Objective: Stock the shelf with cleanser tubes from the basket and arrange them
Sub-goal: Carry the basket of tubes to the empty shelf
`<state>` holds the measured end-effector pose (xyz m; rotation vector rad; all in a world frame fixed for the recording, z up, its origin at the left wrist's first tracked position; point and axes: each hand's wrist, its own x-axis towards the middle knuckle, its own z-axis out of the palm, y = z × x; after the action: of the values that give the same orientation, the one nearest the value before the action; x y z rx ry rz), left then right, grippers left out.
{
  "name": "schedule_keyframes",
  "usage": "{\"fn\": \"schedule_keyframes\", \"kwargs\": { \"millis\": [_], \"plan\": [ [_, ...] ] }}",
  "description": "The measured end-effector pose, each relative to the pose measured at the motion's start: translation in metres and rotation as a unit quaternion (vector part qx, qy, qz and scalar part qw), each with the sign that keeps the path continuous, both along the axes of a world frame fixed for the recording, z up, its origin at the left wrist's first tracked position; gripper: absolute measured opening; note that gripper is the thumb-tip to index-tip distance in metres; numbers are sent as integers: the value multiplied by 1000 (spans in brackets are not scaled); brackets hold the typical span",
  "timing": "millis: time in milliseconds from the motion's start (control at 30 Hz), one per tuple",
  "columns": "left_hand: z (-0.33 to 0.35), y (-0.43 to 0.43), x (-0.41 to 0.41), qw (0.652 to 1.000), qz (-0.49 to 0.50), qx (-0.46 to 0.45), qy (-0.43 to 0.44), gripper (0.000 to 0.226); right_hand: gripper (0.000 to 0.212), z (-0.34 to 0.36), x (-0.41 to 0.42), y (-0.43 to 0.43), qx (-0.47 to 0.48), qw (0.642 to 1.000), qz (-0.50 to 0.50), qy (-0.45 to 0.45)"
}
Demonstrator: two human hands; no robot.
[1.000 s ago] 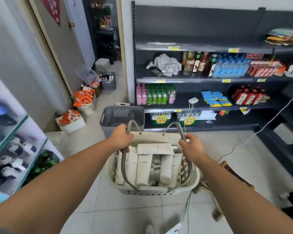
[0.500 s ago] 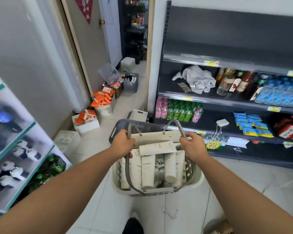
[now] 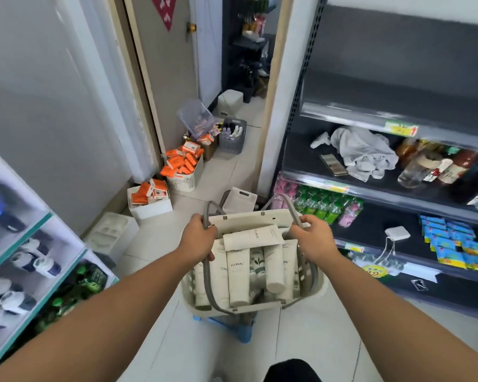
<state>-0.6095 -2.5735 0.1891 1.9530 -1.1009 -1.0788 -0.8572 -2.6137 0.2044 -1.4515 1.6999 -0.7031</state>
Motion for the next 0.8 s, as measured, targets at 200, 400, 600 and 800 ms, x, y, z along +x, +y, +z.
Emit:
{"fn": "schedule_keyframes", "kwargs": {
  "millis": [200, 400, 600, 800],
  "plan": [
    [-6, -32, 6, 997, 79, 11, 11, 14, 6, -5, 13, -69, 0, 997, 79, 6],
    [-16, -45, -7, 977, 212, 21, 21, 13, 7, -22, 21, -144, -17, 978, 203, 39],
    [-19, -44, -42, 932, 359, 25, 44, 18, 5, -26, 33, -199, -14, 941, 336, 27],
    [-17, -47, -61, 902, 427, 43, 36, 31, 3, -17, 47, -234, -45, 913, 406, 26]
  ]
}}
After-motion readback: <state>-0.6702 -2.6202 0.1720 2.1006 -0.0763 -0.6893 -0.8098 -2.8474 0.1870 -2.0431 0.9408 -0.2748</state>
